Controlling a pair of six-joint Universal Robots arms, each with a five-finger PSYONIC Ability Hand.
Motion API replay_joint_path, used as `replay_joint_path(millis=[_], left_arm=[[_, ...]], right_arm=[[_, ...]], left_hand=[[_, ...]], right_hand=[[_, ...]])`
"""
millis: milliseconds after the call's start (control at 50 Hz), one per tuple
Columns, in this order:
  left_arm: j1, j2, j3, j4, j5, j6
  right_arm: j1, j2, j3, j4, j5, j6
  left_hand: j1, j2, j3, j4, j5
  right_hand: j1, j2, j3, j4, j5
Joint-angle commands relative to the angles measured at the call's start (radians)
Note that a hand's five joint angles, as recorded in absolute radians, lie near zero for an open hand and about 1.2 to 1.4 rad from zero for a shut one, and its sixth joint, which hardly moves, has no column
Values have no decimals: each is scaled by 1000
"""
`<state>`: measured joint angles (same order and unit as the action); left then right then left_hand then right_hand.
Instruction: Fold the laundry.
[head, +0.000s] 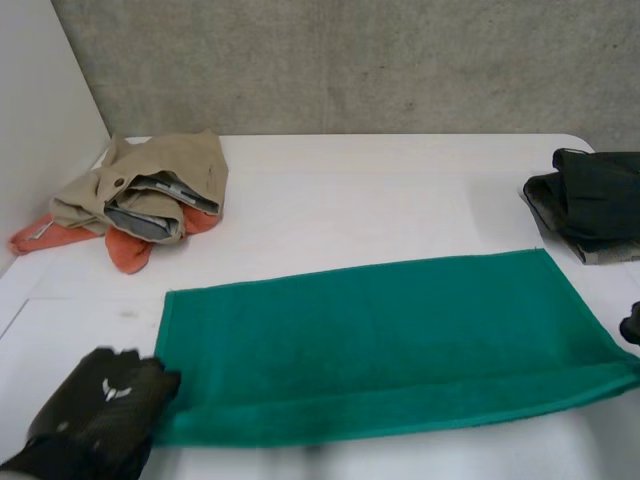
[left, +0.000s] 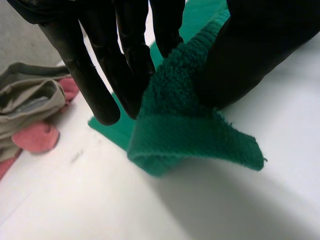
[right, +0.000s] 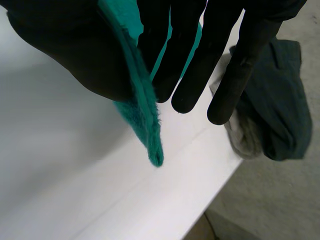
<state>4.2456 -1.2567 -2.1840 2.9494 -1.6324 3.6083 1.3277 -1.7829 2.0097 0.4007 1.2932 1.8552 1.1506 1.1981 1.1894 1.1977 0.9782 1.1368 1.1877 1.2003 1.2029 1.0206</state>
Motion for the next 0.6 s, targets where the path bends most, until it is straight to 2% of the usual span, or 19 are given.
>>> replay_joint_path(millis=[20, 140, 200, 340, 500, 600], left_arm=[[8, -260, 61, 220, -4, 13], [11, -466, 184, 310, -9, 24], [17, -523, 237, 367, -18, 24], [31, -651, 320, 517, -93, 30], [30, -748, 388, 534, -181, 56], [30, -782, 424, 542, -188, 61]], right_arm=[[51, 220, -49, -132, 14, 65], [165, 358, -149, -261, 98, 117], [260, 482, -247, -376, 133, 124], [306, 649, -403, -491, 173, 142], [352, 815, -589, -560, 176, 177], [373, 901, -667, -644, 175, 182]], left_hand=[[246, 198, 207, 199, 244], [246, 198, 207, 199, 244], [246, 198, 207, 199, 244], [246, 198, 207, 199, 244], [246, 198, 207, 199, 244], [246, 198, 207, 199, 244]], right_hand=[[259, 209, 196, 193, 201], [259, 209, 196, 193, 201], [259, 209, 196, 193, 201], [259, 209, 196, 193, 201], [259, 209, 196, 193, 201], [259, 209, 196, 193, 201]])
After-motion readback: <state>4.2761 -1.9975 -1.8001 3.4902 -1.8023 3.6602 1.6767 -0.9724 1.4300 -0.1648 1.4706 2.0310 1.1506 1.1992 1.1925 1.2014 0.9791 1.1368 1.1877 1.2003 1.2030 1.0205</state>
